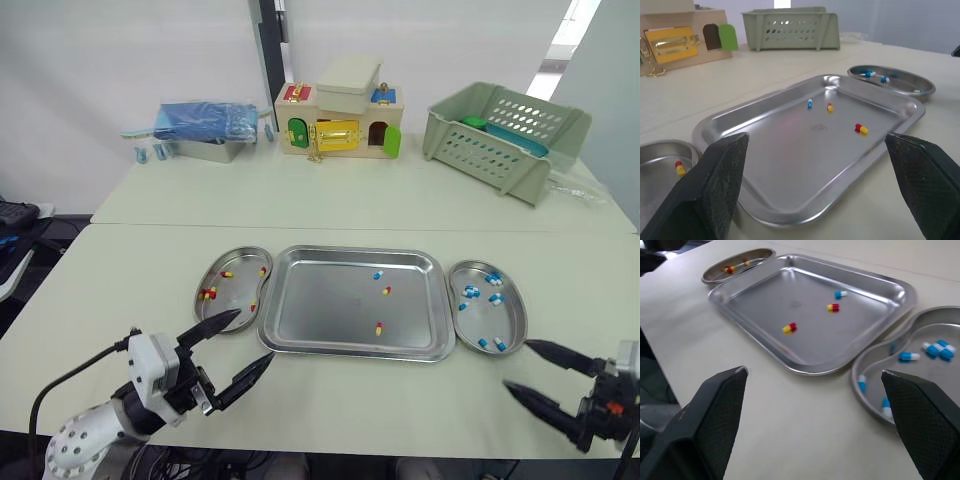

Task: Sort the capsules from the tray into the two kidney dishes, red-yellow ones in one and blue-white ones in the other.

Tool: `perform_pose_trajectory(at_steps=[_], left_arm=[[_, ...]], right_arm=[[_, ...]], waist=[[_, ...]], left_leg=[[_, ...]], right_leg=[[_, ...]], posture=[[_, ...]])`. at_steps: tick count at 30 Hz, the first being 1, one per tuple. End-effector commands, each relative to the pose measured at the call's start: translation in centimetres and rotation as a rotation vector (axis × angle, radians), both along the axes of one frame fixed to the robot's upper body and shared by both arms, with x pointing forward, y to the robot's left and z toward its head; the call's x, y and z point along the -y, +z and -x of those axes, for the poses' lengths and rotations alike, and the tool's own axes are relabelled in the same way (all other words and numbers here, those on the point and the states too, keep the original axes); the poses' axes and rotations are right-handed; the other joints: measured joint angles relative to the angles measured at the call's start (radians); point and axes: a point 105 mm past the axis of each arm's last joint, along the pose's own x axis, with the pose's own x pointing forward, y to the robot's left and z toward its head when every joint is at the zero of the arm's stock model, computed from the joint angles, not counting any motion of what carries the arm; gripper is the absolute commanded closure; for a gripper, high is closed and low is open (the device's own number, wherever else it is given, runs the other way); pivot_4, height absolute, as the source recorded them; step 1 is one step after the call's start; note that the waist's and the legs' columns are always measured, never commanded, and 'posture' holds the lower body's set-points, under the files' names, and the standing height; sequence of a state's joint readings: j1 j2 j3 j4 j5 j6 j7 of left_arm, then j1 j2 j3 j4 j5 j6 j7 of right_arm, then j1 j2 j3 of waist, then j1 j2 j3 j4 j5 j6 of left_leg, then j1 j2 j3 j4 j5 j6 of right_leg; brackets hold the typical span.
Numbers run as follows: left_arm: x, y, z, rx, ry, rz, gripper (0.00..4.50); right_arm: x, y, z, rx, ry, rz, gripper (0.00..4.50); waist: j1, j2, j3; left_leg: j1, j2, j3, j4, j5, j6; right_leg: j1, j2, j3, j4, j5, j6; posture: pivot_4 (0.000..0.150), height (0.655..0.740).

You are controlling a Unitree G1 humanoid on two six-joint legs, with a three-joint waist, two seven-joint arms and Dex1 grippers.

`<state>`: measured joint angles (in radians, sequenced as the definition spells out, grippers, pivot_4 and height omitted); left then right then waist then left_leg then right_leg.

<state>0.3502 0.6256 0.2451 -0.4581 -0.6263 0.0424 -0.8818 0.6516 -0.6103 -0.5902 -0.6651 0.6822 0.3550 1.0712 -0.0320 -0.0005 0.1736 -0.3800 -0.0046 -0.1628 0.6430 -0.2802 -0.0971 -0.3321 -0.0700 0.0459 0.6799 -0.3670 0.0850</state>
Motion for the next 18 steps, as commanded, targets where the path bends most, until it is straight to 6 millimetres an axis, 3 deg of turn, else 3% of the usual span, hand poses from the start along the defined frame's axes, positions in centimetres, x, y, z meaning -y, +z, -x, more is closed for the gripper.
perform_pose_trajectory(at_steps=[1, 8, 13, 18], left_arm=[[0.5, 0.7, -1.2, -0.039, -0.083, -0.057, 0.0], [3.5, 1.7, -5.3, -0.166, -0.341, -0.256, 0.0], [5.4, 2.9, -7.3, -0.164, -0.446, -0.3, 0.0], [8.4, 2.3, -8.4, -0.07, -0.699, -0.455, 0.0]], right_arm=[[-1.8, 0.1, 1.0, 0.077, 0.071, 0.047, 0.02], [-3.5, -1.9, 1.2, 0.118, 0.05, 0.051, 0.02], [-4.0, -2.0, 0.7, 0.15, 0.025, 0.052, 0.02], [-4.8, -2.3, 1.0, 0.137, 0.007, 0.044, 0.02]], waist=[[0.0, 0.0, 0.0], [-0.001, -0.001, 0.0], [-0.012, -0.001, 0.0], [-0.01, -0.001, 0.0]], left_leg=[[0.0, 0.0, 0.0, 0.0, 0.0, 0.0], [0.002, 0.0, -0.001, 0.0, 0.0, 0.0], [0.001, 0.0, 0.0, 0.0, 0.0, -0.001], [0.0, 0.0, -0.001, 0.001, 0.001, -0.001]], right_leg=[[0.0, 0.0, 0.0, 0.0, 0.0, 0.0], [0.001, 0.0, 0.0, 0.001, 0.0, 0.0], [0.0, 0.001, 0.0, 0.001, 0.0, 0.0], [0.0, 0.001, -0.001, 0.001, 0.0, 0.0]], posture=[[0.15, 0.74], [0.15, 0.74], [0.15, 0.74], [0.15, 0.74]])
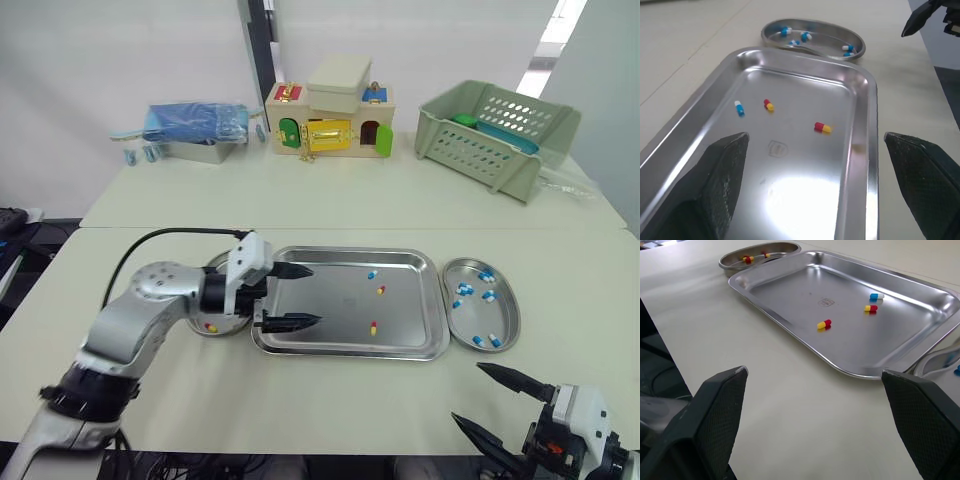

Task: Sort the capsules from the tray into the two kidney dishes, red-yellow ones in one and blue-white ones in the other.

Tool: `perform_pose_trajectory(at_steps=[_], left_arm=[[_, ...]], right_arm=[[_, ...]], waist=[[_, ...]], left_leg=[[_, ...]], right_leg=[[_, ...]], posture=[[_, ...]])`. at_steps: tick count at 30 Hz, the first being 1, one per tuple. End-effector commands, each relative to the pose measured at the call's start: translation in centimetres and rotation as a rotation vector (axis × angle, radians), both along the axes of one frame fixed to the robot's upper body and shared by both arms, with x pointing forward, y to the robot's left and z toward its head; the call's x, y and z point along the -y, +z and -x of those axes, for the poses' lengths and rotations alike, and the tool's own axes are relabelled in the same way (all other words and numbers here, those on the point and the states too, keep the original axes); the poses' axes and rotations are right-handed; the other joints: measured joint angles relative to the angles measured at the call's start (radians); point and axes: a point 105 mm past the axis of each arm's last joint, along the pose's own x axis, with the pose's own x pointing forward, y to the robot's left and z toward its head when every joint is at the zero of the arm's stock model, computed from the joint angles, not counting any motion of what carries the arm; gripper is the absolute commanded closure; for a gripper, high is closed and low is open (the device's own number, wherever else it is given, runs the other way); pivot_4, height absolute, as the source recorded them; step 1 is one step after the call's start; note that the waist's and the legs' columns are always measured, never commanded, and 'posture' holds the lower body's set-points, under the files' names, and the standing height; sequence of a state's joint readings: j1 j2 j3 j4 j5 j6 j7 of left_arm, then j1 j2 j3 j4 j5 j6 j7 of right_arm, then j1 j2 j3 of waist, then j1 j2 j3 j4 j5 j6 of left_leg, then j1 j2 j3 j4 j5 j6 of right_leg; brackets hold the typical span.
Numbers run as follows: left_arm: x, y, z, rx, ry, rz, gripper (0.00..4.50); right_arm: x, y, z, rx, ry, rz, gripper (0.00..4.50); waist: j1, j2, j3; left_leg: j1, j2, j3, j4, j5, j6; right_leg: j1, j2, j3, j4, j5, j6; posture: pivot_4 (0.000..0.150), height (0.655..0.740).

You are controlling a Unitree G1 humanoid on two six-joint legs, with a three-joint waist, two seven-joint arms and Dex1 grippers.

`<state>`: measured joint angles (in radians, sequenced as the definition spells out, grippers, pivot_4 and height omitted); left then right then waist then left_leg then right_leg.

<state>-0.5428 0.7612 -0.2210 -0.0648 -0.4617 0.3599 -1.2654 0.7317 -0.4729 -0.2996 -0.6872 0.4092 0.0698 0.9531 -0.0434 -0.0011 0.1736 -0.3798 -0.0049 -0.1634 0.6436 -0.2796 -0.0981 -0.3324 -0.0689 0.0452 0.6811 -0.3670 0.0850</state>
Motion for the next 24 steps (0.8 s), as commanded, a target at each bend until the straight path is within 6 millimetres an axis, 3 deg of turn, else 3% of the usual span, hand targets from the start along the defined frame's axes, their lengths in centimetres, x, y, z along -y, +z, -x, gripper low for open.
perform_pose_trajectory(at_steps=[1, 8, 18, 24], left_arm=[[1.7, -0.4, -0.4, 0.039, -0.163, -0.065, 0.0], [5.5, -1.7, -2.3, 0.096, -0.384, -0.142, 0.0], [8.1, -2.9, -4.7, 0.181, -0.501, -0.302, 0.0], [9.0, -3.2, -4.7, 0.198, -0.533, -0.319, 1.33]], right_arm=[[-0.9, 0.9, 0.1, 0.044, 0.004, 0.0, 0.02], [-1.5, 1.2, -0.1, 0.036, 0.004, -0.01, 0.02], [-1.8, 1.4, -0.3, 0.028, 0.0, -0.02, 0.02], [-1.3, 0.6, -0.2, 0.02, -0.035, -0.031, 0.0]], waist=[[0.002, 0.0, 0.0], [0.0, -0.001, 0.001], [-0.007, -0.005, 0.003], [-0.01, -0.005, 0.003]], left_leg=[[0.0, 0.0, 0.0, 0.001, 0.0, 0.0], [-0.001, 0.0, 0.0, 0.001, 0.0, -0.001], [-0.002, -0.001, 0.0, 0.002, 0.0, 0.001], [-0.002, -0.001, -0.001, 0.002, 0.0, 0.001]], right_leg=[[0.0, 0.0, 0.0, 0.0, 0.0, 0.0], [0.0, 0.0, 0.0, 0.0, 0.0, 0.0], [0.0, 0.0, 0.0, 0.0, 0.0, 0.0], [0.0, 0.0, -0.001, 0.0, 0.0, 0.0]], posture=[[0.15, 0.74], [0.15, 0.74], [0.15, 0.74], [0.15, 0.74]])
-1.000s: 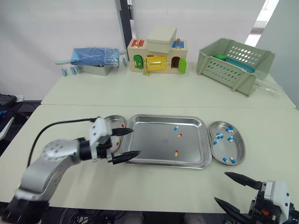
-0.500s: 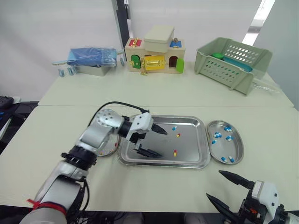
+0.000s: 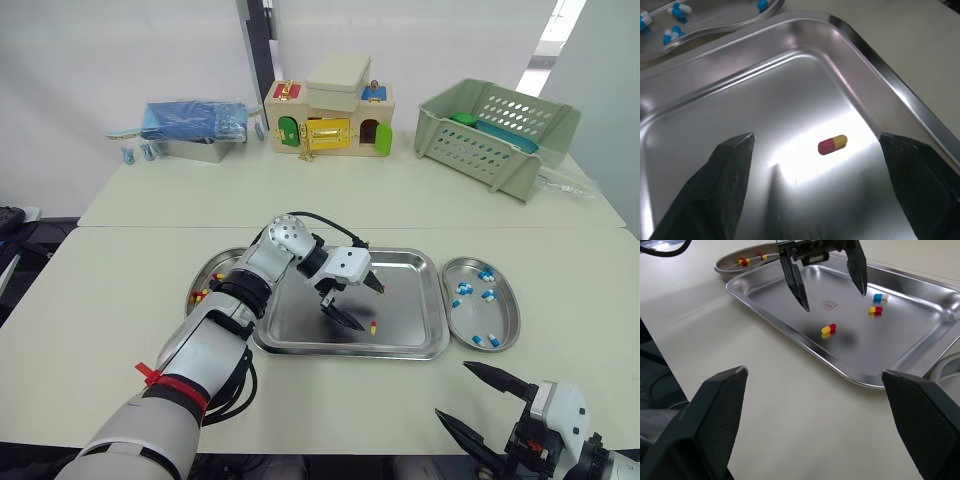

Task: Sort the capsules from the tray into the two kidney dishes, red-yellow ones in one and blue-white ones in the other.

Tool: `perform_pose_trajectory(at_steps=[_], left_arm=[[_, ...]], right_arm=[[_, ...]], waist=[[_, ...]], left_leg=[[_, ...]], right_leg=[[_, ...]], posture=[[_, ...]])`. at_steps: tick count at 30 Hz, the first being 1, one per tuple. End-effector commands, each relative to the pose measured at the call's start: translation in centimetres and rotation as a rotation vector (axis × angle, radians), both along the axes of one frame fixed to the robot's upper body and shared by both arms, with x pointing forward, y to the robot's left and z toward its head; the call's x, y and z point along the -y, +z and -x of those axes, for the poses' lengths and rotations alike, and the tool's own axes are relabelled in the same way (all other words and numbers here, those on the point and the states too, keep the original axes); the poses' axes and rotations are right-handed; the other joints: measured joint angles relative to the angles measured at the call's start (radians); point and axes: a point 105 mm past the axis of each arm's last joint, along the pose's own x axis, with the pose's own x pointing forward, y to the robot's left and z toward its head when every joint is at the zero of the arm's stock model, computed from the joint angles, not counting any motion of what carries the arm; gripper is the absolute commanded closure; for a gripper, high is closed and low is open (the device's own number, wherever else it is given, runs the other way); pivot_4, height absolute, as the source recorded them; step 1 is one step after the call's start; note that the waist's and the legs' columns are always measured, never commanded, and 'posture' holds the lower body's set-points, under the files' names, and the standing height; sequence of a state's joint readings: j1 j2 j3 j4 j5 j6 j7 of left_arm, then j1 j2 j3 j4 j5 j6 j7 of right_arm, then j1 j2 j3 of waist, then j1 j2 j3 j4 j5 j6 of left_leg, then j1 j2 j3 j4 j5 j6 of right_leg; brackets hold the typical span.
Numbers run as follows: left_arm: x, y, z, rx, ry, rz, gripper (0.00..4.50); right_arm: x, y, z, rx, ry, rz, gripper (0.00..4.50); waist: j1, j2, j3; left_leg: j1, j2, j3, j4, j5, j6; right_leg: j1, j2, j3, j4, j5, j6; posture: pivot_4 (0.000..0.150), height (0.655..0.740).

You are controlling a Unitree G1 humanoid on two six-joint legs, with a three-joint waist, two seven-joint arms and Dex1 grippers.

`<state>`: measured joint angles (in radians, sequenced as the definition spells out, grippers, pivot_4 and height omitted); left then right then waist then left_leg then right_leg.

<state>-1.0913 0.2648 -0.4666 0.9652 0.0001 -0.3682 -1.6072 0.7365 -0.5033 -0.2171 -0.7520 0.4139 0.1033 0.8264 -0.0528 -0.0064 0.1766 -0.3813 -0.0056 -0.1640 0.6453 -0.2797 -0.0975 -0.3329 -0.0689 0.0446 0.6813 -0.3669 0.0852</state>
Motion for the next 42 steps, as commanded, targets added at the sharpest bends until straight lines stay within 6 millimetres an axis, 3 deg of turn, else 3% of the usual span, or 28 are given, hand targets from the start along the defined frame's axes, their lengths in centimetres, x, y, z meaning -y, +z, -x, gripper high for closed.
perform_pose_trajectory(at_steps=[1, 2, 18, 30, 39, 42], left_arm=[[0.2, 0.6, -0.1, 0.034, -0.026, -0.006, 1.59], [0.1, 0.3, -0.1, 0.035, -0.028, -0.02, 1.92], [1.4, -0.8, 0.6, 0.06, -0.11, -0.068, 1.92], [0.2, -2.2, 0.4, 0.041, -0.087, -0.181, 1.92], [0.4, -2.4, 0.5, 0.032, -0.088, -0.186, 1.92], [0.4, -2.5, 0.5, 0.03, -0.087, -0.189, 2.45]], right_arm=[[0.4, 0.0, 0.2, 0.015, -0.018, -0.003, 0.0], [0.5, -0.2, 0.2, 0.011, -0.023, -0.002, 0.0], [-0.4, 0.5, -0.4, 0.025, -0.027, -0.021, 0.0], [-0.5, 0.2, -0.2, 0.012, -0.036, -0.025, 0.0], [-0.5, 0.0, -0.1, 0.013, -0.041, -0.027, 0.0], [-0.4, -0.1, -0.1, 0.011, -0.043, -0.026, 0.0]], waist=[[-0.001, 0.0, 0.0], [-0.002, 0.0, 0.0], [-0.003, 0.0, 0.0], [-0.004, 0.0, 0.0], [-0.004, 0.0, 0.0], [-0.004, 0.0, 0.0]], left_leg=[[0.0, 0.0, 0.0, 0.0, 0.0, 0.0], [0.0, 0.0, 0.0, 0.0, 0.0, 0.0], [0.0, 0.0, 0.0, 0.0, 0.0, 0.0], [0.0, 0.0, 0.0, 0.0, 0.0, 0.0], [0.001, 0.0, 0.0, 0.001, 0.0, 0.0], [0.001, 0.0, 0.0, 0.001, 0.0, 0.0]], right_leg=[[0.0, 0.0, 0.0, 0.0, 0.0, 0.0], [0.0, 0.0, 0.0, 0.0, 0.0, 0.0], [0.0, 0.0, 0.0, 0.001, 0.0, 0.0], [0.0, 0.0, 0.0, 0.001, 0.0, 0.0], [0.001, 0.0, 0.0, 0.001, 0.0, 0.0], [0.001, 0.0, 0.0, 0.001, 0.0, 0.0]], posture=[[0.15, 0.74], [0.15, 0.74], [0.15, 0.74], [0.15, 0.74], [0.15, 0.74], [0.15, 0.74]])
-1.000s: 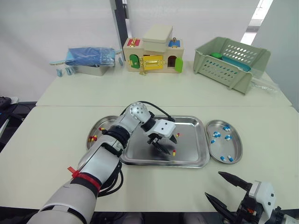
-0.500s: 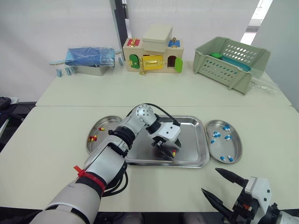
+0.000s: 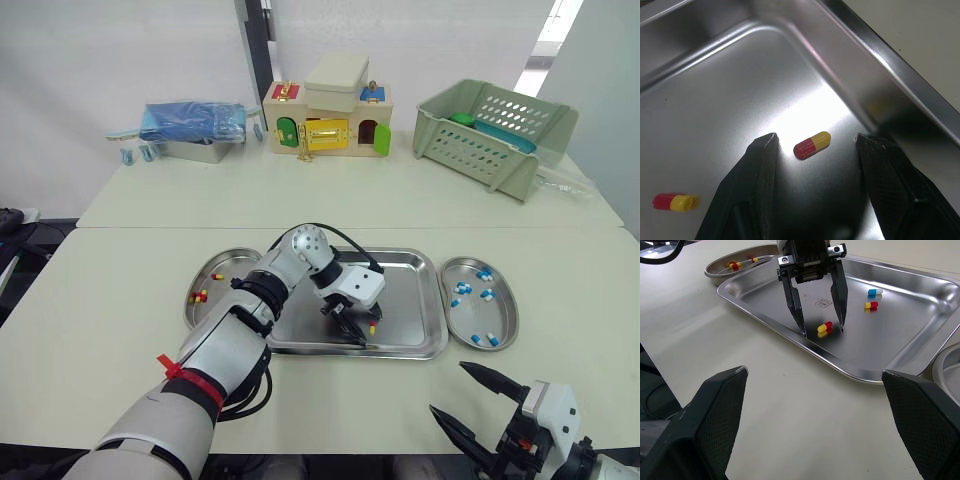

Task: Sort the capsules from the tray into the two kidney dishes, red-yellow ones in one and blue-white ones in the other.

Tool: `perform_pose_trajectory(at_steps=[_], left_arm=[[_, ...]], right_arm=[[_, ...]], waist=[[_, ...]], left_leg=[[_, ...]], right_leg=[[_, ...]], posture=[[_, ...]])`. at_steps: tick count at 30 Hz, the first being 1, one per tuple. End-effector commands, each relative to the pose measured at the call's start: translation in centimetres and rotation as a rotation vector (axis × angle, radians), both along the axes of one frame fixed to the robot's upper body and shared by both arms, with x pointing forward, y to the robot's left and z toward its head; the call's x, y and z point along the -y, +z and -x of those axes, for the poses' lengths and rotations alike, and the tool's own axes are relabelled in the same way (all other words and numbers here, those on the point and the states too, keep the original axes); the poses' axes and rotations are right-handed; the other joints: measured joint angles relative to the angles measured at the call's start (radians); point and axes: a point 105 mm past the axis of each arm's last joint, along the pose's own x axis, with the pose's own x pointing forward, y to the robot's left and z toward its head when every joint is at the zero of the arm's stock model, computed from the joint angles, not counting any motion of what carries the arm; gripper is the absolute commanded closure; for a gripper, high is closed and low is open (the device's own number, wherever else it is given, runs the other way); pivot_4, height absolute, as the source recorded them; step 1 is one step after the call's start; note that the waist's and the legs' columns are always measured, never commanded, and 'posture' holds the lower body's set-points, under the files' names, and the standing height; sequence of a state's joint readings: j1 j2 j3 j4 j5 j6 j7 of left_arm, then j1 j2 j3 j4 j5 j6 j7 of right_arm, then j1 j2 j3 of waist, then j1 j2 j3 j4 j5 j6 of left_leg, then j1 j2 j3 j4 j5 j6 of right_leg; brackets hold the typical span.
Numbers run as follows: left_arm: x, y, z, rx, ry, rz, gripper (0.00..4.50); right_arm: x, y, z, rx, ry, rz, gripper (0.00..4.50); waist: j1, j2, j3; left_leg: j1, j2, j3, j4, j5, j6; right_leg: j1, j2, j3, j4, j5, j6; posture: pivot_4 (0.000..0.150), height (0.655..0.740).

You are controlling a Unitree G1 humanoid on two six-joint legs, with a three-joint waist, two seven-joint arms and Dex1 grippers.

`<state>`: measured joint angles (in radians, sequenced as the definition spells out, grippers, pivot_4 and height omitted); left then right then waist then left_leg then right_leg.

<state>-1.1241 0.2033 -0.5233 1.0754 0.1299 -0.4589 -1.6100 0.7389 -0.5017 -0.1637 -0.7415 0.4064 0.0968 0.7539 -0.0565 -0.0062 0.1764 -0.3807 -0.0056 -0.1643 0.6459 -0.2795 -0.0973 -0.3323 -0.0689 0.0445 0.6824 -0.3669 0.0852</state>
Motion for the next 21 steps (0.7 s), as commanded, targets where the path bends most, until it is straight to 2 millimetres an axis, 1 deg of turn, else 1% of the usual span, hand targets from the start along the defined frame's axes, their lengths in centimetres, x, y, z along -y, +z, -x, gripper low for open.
perform_pose_trajectory(at_steps=[1, 6, 7, 15, 17, 19, 21], left_arm=[[-0.3, -0.2, -0.1, 0.002, 0.001, -0.036, 2.76], [-0.4, -0.1, -0.2, 0.004, 0.005, -0.042, 4.25], [-0.4, -0.1, -0.2, 0.005, 0.006, -0.041, 4.48], [-0.3, 0.1, -0.2, 0.0, 0.015, -0.03, 4.48], [-0.3, 0.7, -0.5, 0.003, 0.032, -0.008, 4.48], [-0.4, 1.7, -0.9, -0.001, 0.068, 0.031, 4.48], [-1.0, 2.8, -1.2, 0.003, 0.109, 0.078, 4.48]], right_arm=[[0.0, 0.4, 0.2, 0.025, 0.0, -0.002, 0.0], [0.0, 0.3, 0.1, 0.027, -0.001, -0.003, 0.0], [0.0, 0.3, 0.1, 0.027, 0.0, -0.003, 0.0], [-0.2, 0.3, 0.1, 0.03, 0.001, -0.006, 0.0], [-0.3, 0.3, 0.2, 0.031, 0.005, -0.008, 0.0], [-0.4, 0.4, 0.3, 0.032, 0.016, -0.008, 0.0], [-0.5, 0.5, 0.4, 0.038, 0.028, -0.011, 0.0]], waist=[[0.0, 0.0, 0.0], [0.0, 0.0, 0.0], [0.0, 0.0, 0.0], [0.0, 0.0, 0.0], [0.0, 0.0, 0.0], [-0.002, 0.0, 0.0], [-0.004, 0.0, 0.0]], left_leg=[[0.0, 0.0, 0.0, 0.0, 0.0, 0.0], [0.0, 0.0, 0.0, 0.0, 0.0, 0.0], [0.0, 0.0, 0.0, 0.0, 0.0, 0.0], [0.0, 0.0, 0.0, 0.0, 0.0, 0.0], [0.0, 0.0, 0.0, 0.0, 0.0, 0.0], [0.0, 0.0, 0.0, 0.0, 0.0, 0.0], [0.0, 0.0, 0.0, 0.0, 0.0, 0.0]], right_leg=[[0.0, 0.0, 0.0, 0.0, 0.0, 0.0], [0.0, 0.0, 0.0, 0.0, 0.0, 0.0], [0.0, 0.0, 0.0, 0.0, 0.0, 0.0], [0.0, 0.0, 0.0, 0.0, 0.0, 0.0], [0.0, 0.0, 0.0, 0.0, 0.0, 0.0], [0.0, 0.0, 0.0, 0.001, 0.0, 0.0], [0.0, 0.0, 0.0, 0.001, 0.0, 0.0]], posture=[[0.15, 0.74], [0.15, 0.74], [0.15, 0.74], [0.15, 0.74], [0.15, 0.74], [0.15, 0.74], [0.15, 0.74]])
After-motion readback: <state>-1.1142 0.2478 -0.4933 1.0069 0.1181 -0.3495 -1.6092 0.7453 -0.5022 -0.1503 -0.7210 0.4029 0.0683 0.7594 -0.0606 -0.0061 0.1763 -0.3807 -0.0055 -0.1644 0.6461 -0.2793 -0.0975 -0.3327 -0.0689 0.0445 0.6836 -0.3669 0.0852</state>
